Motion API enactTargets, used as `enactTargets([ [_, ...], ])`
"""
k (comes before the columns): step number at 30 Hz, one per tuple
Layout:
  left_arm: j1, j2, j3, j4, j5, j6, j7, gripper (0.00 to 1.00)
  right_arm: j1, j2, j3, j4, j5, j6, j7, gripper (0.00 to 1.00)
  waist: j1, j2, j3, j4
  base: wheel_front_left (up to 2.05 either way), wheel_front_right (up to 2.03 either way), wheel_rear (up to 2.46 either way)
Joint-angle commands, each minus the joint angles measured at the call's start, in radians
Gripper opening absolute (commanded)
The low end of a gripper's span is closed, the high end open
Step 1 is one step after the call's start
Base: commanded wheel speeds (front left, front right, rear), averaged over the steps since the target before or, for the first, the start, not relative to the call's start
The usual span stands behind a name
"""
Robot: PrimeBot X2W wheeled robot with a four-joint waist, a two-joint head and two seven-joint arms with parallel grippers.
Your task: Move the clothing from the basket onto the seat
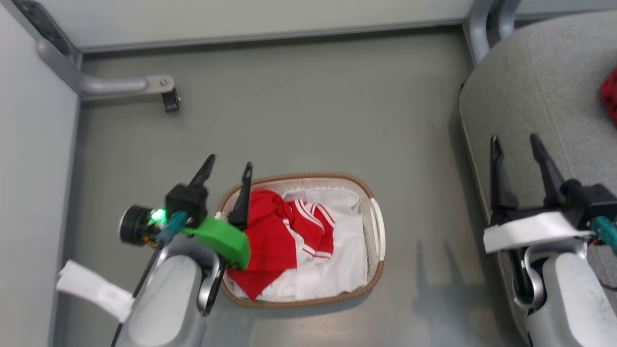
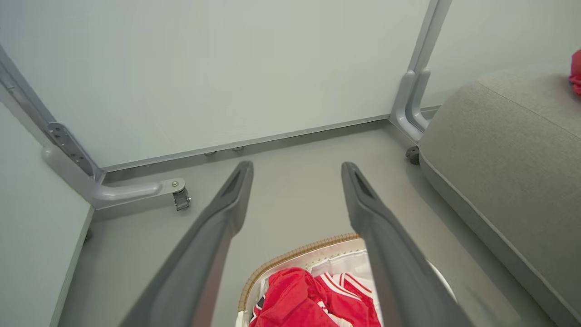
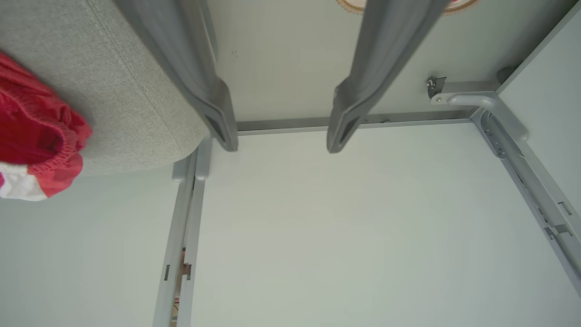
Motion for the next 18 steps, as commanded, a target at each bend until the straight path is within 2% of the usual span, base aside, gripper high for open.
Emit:
enactTargets([
  [1,-0.053,-0.002,-0.025,0.029,0.02,-0.006,0.007,1.0,-0.037,-0.004,-0.006,-0.014,-0.006,-0.001,-0.005,1.0,0.0001,0.0,0.169,-0.048,0.0,0.0,0.0],
  [8,-0.215,-0.008,-0.143,0.216,0.078,-0.018,0.036,1.0,-0.158,-0.003,0.021,-0.056,0.016,-0.001,-0.005,1.0,0.0001,0.0,0.35,-0.128,0.0,0.0,0.0],
  [13,-0.295,-0.013,-0.218,0.354,0.079,-0.023,0.055,1.0,-0.214,-0.003,0.05,-0.083,0.047,-0.001,-0.005,1.0,0.0001,0.0,0.447,-0.184,0.0,0.0,0.0],
  [18,-0.364,-0.003,-0.252,0.473,0.064,-0.025,0.066,1.0,-0.248,-0.003,0.072,-0.115,0.089,-0.001,-0.005,1.0,0.0001,0.0,0.532,-0.235,0.0,0.0,0.0],
])
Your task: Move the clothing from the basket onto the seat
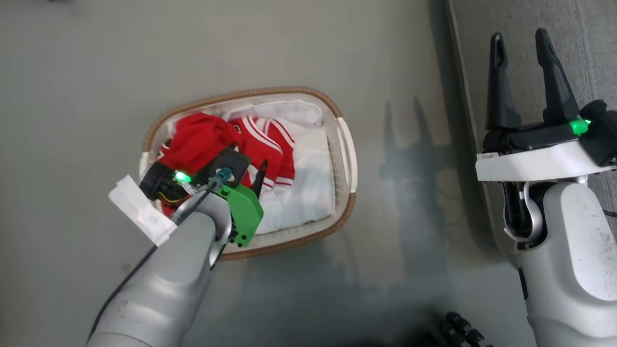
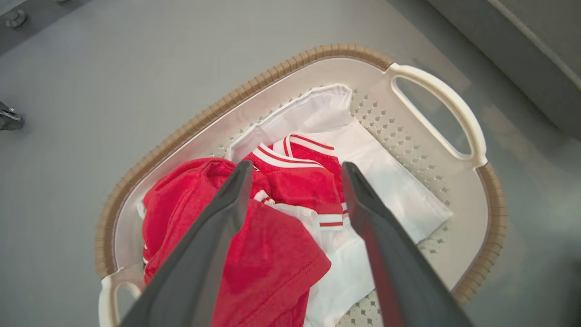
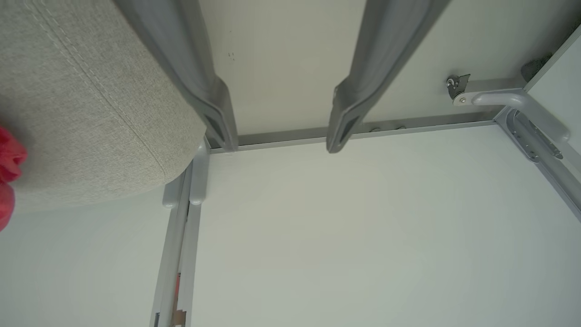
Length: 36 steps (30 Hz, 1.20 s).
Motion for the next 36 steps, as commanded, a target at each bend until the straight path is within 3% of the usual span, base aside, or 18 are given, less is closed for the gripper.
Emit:
enactTargets([
  [1,-0.039,0.02,-0.001,0.029,-0.014,-0.003,0.0,1.0,-0.018,-0.002,0.005,-0.012,0.021,-0.001,-0.005,1.0,-0.0002,0.0,0.159,-0.122,0.0,0.0,0.0],
  [14,-0.132,0.071,-0.043,0.201,-0.006,0.005,0.013,1.0,-0.061,-0.002,0.044,-0.068,0.107,-0.001,-0.005,1.0,-0.0002,0.0,0.272,-0.201,0.0,0.0,0.0],
  [23,-0.183,0.094,-0.064,0.274,0.017,0.115,0.053,1.0,-0.065,-0.002,0.054,-0.08,0.131,-0.001,-0.005,1.0,-0.0002,0.0,0.301,-0.223,0.0,0.0,0.0],
  [31,-0.2,0.09,-0.078,0.3,0.025,0.171,0.081,1.0,-0.074,-0.002,0.057,-0.079,0.139,-0.001,-0.005,1.0,-0.0002,0.0,0.312,-0.227,0.0,0.0,0.0],
  [32,-0.2,0.089,-0.08,0.302,0.025,0.178,0.083,0.88,-0.074,-0.002,0.056,-0.078,0.139,-0.001,-0.005,1.0,-0.0002,0.0,0.312,-0.227,0.0,0.0,0.0],
  [34,-0.201,0.087,-0.083,0.304,0.024,0.19,0.086,0.44,-0.075,-0.002,0.054,-0.076,0.138,-0.001,-0.005,1.0,-0.0002,0.0,0.312,-0.226,0.0,0.0,0.0],
  [35,-0.202,0.085,-0.084,0.305,0.023,0.195,0.084,0.29,-0.076,-0.002,0.053,-0.076,0.137,-0.001,-0.005,1.0,-0.0002,0.0,0.311,-0.226,0.0,0.0,0.0],
  [36,-0.202,0.083,-0.085,0.306,0.021,0.199,0.081,0.04,-0.076,-0.002,0.051,-0.075,0.136,-0.001,-0.005,1.0,-0.0002,0.0,0.31,-0.225,0.0,0.0,0.0],
])
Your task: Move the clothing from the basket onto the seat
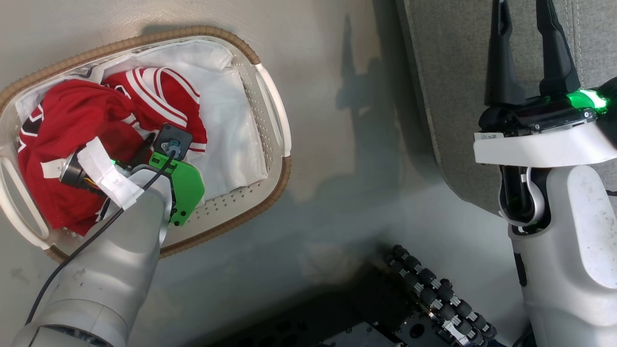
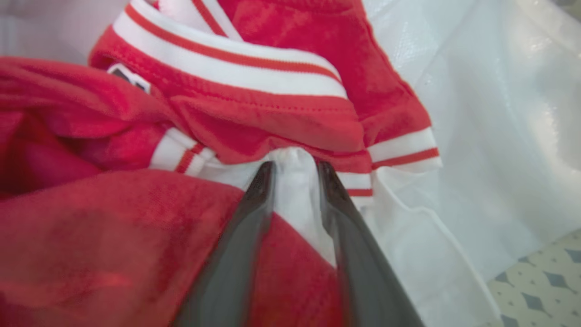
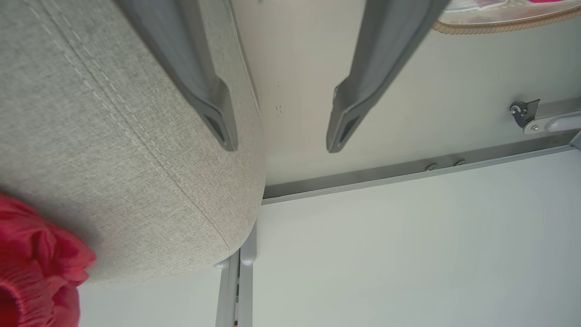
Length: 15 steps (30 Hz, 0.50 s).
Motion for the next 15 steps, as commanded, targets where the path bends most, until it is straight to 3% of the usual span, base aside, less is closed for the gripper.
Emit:
enactTargets([
  [1,-0.014,0.0,-0.001,0.003,-0.002,0.01,-0.003,0.0,-0.014,-0.002,-0.004,0.003,0.001,-0.001,-0.005,1.0,-0.0001,-0.0001,-0.002,0.002,0.0,0.0,0.0],
  [15,0.008,-0.046,-0.002,-0.012,-0.048,-0.03,-0.098,0.0,-0.001,-0.003,-0.039,0.036,-0.037,-0.001,-0.005,1.0,-0.0001,-0.0001,-0.085,0.06,0.0,0.0,0.0],
])
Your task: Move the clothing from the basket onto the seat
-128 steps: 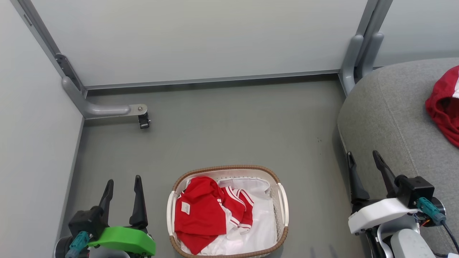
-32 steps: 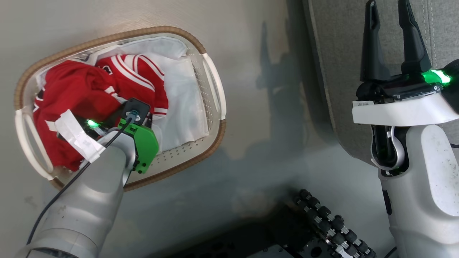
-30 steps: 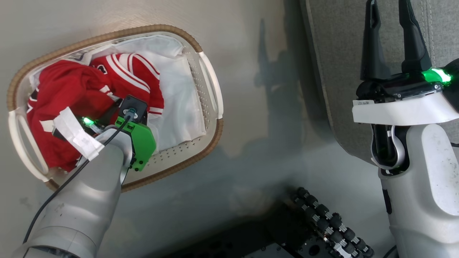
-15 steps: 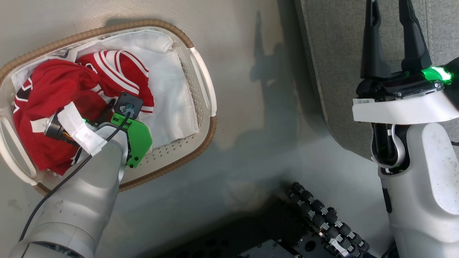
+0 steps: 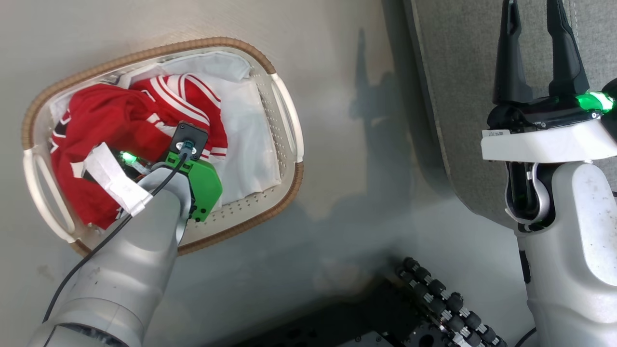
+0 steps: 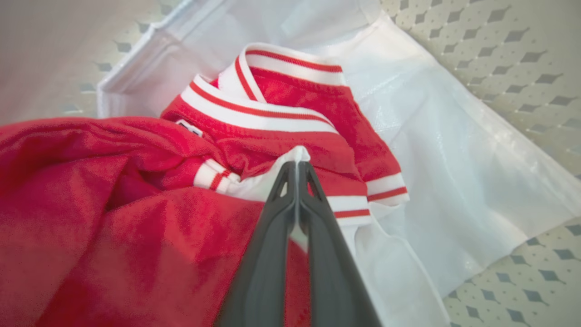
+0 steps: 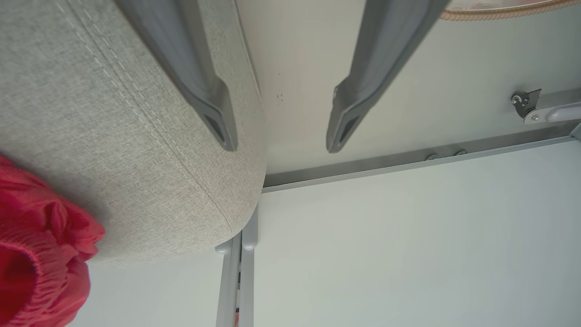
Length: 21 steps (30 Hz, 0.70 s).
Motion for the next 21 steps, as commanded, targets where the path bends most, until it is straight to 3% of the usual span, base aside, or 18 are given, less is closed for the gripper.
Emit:
enactTargets([
  [1,0.011,-0.009,0.003,-0.008,-0.008,-0.009,-0.019,0.0,0.006,-0.003,-0.006,0.008,-0.011,-0.001,-0.005,1.0,-0.0001,0.0,-0.038,0.028,0.0,0.0,0.0],
  [12,0.08,-0.039,-0.002,-0.114,-0.056,-0.053,-0.102,0.0,0.051,-0.003,-0.044,0.049,-0.068,-0.001,-0.005,1.0,-0.0001,0.0,-0.182,0.104,0.0,0.0,0.0],
  [21,0.223,-0.03,0.026,-0.367,-0.107,-0.062,-0.11,0.0,0.133,-0.003,-0.09,0.085,-0.125,-0.001,-0.005,1.0,-0.0001,0.0,-0.343,0.18,0.0,0.0,0.0],
])
